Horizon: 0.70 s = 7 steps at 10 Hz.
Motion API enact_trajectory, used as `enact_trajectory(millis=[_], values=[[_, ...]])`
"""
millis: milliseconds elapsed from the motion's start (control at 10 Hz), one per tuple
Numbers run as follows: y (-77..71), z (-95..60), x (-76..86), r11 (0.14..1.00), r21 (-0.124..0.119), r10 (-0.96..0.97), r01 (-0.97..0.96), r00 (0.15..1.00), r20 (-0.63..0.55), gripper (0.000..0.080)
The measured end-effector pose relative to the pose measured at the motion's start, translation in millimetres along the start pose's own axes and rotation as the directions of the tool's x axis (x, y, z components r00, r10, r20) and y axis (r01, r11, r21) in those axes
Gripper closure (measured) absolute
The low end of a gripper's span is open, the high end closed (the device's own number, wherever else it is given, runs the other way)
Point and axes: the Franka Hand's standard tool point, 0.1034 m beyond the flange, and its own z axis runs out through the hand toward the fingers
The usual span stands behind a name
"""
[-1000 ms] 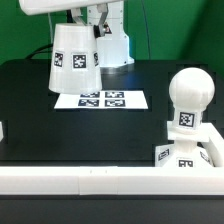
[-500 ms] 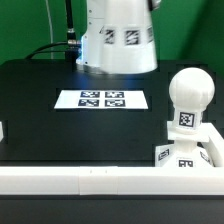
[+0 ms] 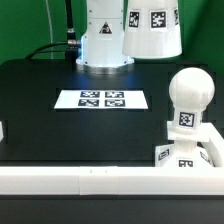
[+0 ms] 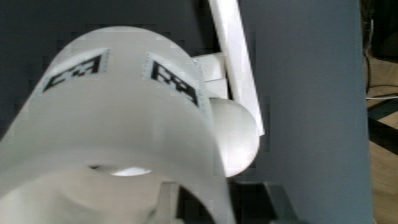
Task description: Assemble lamp
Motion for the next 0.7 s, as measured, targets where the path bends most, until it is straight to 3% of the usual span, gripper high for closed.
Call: enact_trajectory(millis=[100,300,500,700], values=[[-0.7,-0.1,0.2,1.0,0.0,-0.001,0.001,1.0,0.0,0.0757],[-27.2,-2.2,19.6,1.0,0.013,-0.018,0.018,1.0,-0.015,0.0757],[-36.1,5.5,30.9,1.0,0.018,-0.02,0.02,1.0,-0.017,0.0757],[-44.2,23.3,33.0,0.999,0.017,-0.031,0.031,1.0,-0.005,0.0757]])
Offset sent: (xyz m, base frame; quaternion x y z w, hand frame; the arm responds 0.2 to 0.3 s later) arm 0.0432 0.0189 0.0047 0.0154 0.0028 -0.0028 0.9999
